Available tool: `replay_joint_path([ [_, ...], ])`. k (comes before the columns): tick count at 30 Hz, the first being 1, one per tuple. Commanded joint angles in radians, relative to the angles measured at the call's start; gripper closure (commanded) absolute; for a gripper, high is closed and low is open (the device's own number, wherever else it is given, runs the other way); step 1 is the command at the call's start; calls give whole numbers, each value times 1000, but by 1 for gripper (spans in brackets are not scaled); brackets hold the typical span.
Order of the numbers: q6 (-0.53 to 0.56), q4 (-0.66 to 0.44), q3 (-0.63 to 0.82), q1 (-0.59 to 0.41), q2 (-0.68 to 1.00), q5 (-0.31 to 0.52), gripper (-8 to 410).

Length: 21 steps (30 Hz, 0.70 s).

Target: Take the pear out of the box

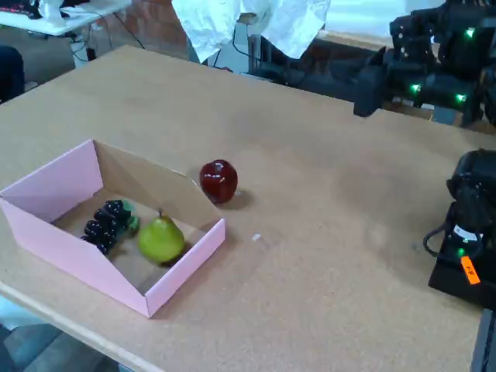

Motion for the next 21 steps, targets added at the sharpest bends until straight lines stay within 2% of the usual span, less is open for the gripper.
replay_joint_path([
  [1, 45, -40, 2, 1, 2, -79, 402],
  [5, 107, -142, 44, 1, 40, -135, 402],
  [10, 108, -279, 166, 3, 131, -138, 402],
  [16, 108, -450, 360, 6, 302, -147, 402],
  [21, 93, -591, 504, 22, 475, -211, 402],
])
